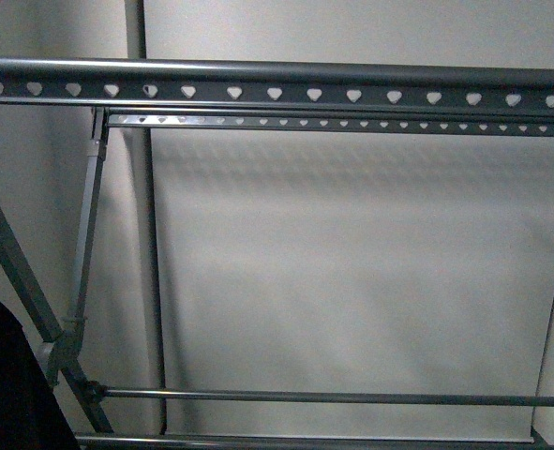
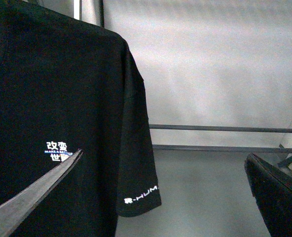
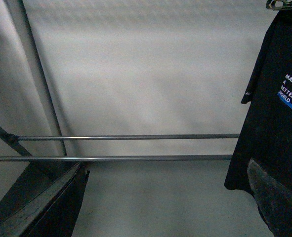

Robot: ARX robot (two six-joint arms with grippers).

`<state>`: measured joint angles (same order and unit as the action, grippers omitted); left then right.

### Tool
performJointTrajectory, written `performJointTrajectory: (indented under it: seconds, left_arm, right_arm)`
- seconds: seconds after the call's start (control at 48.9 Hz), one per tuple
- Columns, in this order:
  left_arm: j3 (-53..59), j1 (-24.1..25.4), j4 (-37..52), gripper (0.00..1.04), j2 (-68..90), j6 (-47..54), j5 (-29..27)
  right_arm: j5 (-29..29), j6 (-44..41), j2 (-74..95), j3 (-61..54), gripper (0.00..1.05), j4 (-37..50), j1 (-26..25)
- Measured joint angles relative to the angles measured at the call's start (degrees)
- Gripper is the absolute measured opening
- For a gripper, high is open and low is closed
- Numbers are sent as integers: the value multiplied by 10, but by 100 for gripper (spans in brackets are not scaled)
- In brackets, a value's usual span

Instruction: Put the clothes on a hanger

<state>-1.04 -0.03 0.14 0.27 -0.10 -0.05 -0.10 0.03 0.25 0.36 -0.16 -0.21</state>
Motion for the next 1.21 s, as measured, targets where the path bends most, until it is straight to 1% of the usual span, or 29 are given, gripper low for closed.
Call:
performJointTrajectory:
  seconds: [0.184, 0.205, 0.225, 0.246, 0.266, 0.286, 0.327, 0.348, 0.368, 0.409, 0.43, 0.45, 0.491, 0.512, 0.552, 0.573, 0.614, 0.675, 0.777, 0.941, 1.166, 1.207]
  left_arm:
    - [0, 1, -1, 98, 0, 0, 1]
    - [-5, 14, -12, 98, 10, 9, 50]
    - [-9, 26, -17, 98, 24, 15, 83]
    - [-17, 38, -10, 98, 58, 16, 148]
    - [-24, 43, 3, 98, 88, 15, 167]
    - [-38, 46, 30, 98, 134, 6, 169]
    - [-73, 50, 85, 98, 222, -24, 134]
    - [-91, 54, 103, 98, 259, -41, 115]
    - [-103, 57, 108, 98, 277, -50, 111]
    - [-176, 70, 103, 98, 388, -120, 51]
    - [-200, 73, 98, 98, 424, -139, 38]
    - [-233, 80, 92, 98, 475, -182, 9]
    - [-275, 85, 87, 98, 541, -232, -22]
    - [-285, 87, 86, 98, 557, -238, -29]
    - [-324, 90, 80, 98, 615, -290, -54]
    - [-332, 91, 78, 98, 628, -296, -60]
    - [-370, 93, 66, 98, 676, -337, -79]
    - [-411, 93, 57, 98, 725, -383, -96]
    - [-464, 90, 66, 98, 778, -421, -126]
    - [-535, 81, 59, 98, 826, -445, -153]
    - [-580, 84, 24, 98, 874, -453, -177]
    - [-583, 86, 17, 95, 880, -454, -179]
  right_arm:
    - [0, 0, 0, 0, 97, 0, 0]
    - [0, 0, 0, 0, 97, 0, 0]
    - [0, 0, 0, 0, 97, 0, 0]
    - [0, 0, 0, 0, 97, 0, 0]
    - [-1, 0, 0, 0, 97, 0, 0]
    - [-2, 0, 0, 0, 97, 0, 0]
    - [-1, 0, 0, 0, 97, 0, 0]
    - [-1, 0, 0, 0, 97, 0, 0]
    - [-1, 0, 0, 0, 97, 0, 0]
    - [-1, 0, 0, 0, 97, 0, 0]
    - [-1, 0, 0, 0, 97, 0, 0]
    - [-1, 0, 0, 0, 97, 0, 0]
    - [-1, 0, 0, 0, 97, 0, 0]
    - [-1, 0, 0, 0, 97, 0, 0]
    - [-1, 0, 0, 0, 97, 0, 0]
    - [-1, 0, 0, 0, 97, 0, 0]
    - [-1, 0, 0, 0, 97, 0, 0]
    - [-1, 0, 0, 0, 97, 0, 0]
    - [-1, 0, 0, 0, 97, 0, 0]
    - [-1, 0, 0, 0, 97, 0, 0]
    - [-1, 0, 0, 0, 97, 0, 0]
    - [-1, 0, 0, 0, 97, 0, 0]
